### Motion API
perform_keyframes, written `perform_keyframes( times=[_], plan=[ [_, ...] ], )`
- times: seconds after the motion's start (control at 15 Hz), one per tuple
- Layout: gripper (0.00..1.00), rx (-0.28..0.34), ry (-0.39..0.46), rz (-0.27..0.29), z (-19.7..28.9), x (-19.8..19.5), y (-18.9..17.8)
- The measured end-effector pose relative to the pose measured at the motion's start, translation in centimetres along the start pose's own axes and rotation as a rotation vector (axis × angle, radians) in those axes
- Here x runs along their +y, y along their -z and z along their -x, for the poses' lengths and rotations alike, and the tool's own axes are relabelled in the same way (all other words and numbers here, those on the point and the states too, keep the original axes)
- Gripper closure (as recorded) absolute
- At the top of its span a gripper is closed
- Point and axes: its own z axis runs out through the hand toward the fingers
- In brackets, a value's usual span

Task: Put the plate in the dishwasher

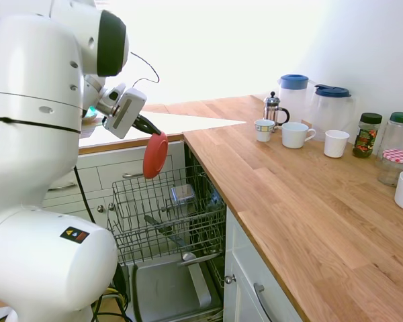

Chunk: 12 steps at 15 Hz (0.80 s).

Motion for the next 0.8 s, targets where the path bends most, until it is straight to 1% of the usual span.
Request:
perform_keyframes(
  times=[0.13, 0.27, 0.33, 0.47, 0.8],
  plan=[
    [1.0, 0.006, 0.109, 0.008, 1.9, -3.7, -0.8],
    [1.0, 0.022, 0.222, 0.025, 4.4, -5.6, -1.7],
    [1.0, 0.024, 0.265, 0.032, 5.6, -6.2, -2.1],
    [1.0, 0.026, 0.323, 0.033, 7.4, -6.8, -2.4],
    [1.0, 0.01, 0.408, 0.031, 12.0, -8.7, -4.9]
  ],
)
